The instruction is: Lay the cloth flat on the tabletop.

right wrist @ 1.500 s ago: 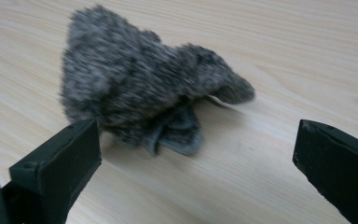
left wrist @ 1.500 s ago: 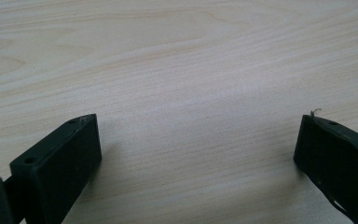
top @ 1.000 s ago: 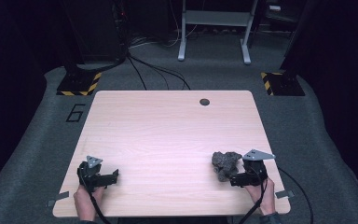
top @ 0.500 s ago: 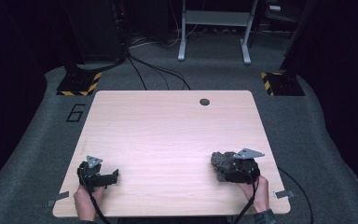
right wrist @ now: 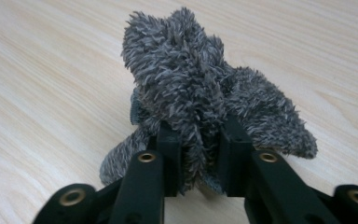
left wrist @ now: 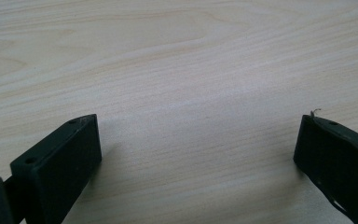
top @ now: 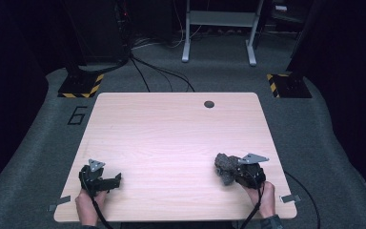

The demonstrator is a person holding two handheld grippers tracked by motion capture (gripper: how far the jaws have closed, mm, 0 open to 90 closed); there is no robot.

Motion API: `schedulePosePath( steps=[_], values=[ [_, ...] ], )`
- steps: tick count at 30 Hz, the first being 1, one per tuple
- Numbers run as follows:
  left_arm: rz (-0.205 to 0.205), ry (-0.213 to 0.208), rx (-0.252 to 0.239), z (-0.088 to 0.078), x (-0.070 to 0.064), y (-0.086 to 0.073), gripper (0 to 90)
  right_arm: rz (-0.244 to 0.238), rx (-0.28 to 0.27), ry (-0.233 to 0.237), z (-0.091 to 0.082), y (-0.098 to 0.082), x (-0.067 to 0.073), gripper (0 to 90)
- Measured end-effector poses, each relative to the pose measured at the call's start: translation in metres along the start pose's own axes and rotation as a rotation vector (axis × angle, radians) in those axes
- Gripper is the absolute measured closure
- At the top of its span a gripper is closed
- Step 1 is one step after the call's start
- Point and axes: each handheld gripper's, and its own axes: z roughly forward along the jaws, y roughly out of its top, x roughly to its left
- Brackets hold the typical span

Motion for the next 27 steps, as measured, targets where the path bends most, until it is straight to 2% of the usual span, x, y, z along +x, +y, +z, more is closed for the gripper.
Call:
schedulePosePath(
  steps=[1,8,9,11,13,20,23,27],
  values=[
    [0.0,0.001,0.0,0.0,0.0,0.0,0.6,0.008,-0.025,0.012,-0.002,0.002,0.0,77.0],
    [-0.002,0.0,0.002,0.0,0.0,0.0,0.6,-0.002,-0.092,0.033,-0.013,0.017,0.002,78.1],
    [-0.002,-0.001,0.002,0.0,0.0,0.0,0.6,-0.01,-0.118,0.048,-0.018,0.026,0.004,78.2],
    [-0.002,-0.001,0.002,0.0,0.0,0.0,0.6,-0.012,-0.126,0.052,-0.019,0.03,0.005,78.1],
    [-0.001,-0.001,0.003,0.0,0.0,0.0,0.6,-0.014,-0.158,0.07,-0.022,0.043,0.009,78.1],
    [-0.002,-0.001,0.002,0.0,0.0,0.0,0.6,-0.036,-0.199,0.13,-0.02,0.066,0.018,78.1],
    [0.001,0.001,0.002,0.0,0.0,0.0,0.7,-0.051,-0.217,0.173,-0.016,0.08,0.025,78.1],
    [-0.001,-0.001,0.002,0.0,0.0,0.0,0.6,-0.063,-0.228,0.194,-0.013,0.089,0.032,78.0]
  ],
)
